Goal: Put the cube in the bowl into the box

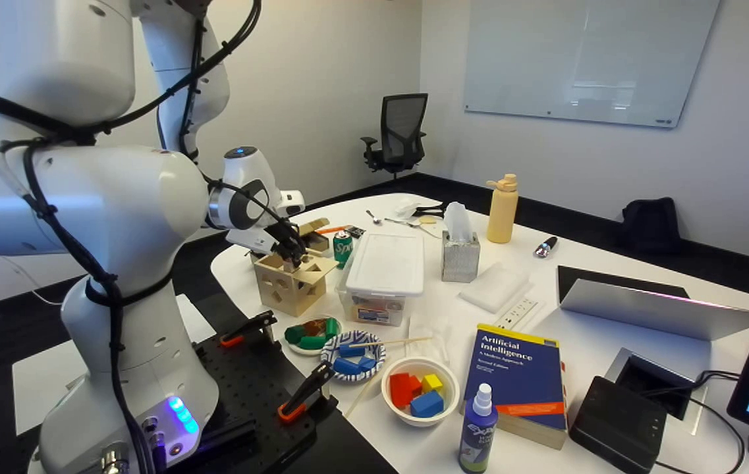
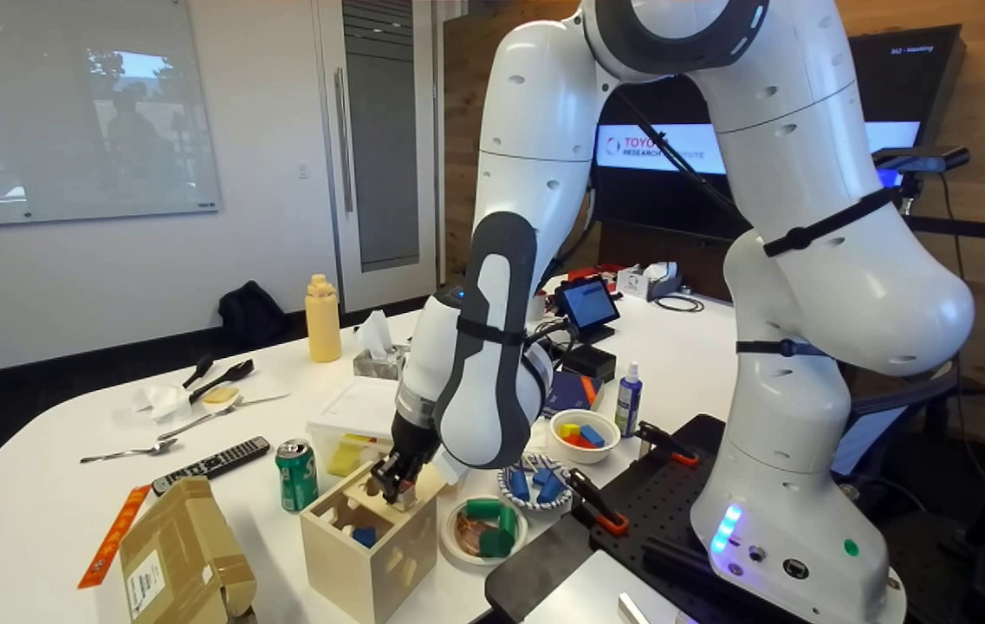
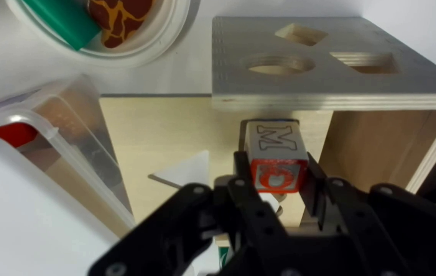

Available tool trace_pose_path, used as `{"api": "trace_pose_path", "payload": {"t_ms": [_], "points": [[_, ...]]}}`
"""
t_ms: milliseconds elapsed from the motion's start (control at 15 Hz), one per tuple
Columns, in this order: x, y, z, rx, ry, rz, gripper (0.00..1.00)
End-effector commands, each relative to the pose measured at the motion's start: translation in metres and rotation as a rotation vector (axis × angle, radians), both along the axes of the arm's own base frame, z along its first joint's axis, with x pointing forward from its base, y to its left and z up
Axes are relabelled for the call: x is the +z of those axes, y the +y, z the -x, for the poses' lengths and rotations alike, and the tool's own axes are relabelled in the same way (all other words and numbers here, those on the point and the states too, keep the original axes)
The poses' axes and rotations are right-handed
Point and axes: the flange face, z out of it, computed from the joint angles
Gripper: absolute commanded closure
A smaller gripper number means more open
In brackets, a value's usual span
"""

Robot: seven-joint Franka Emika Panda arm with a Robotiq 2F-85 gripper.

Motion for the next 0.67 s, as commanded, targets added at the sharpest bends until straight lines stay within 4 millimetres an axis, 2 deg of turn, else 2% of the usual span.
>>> {"api": "trace_pose_path", "payload": {"t_ms": [0, 600], "points": [[0.0003, 0.0026, -0.0058, 0.016, -0.031, -0.005, 0.91], [-0.0049, 0.0001, -0.0095, 0.01, -0.034, 0.007, 0.91]]}}
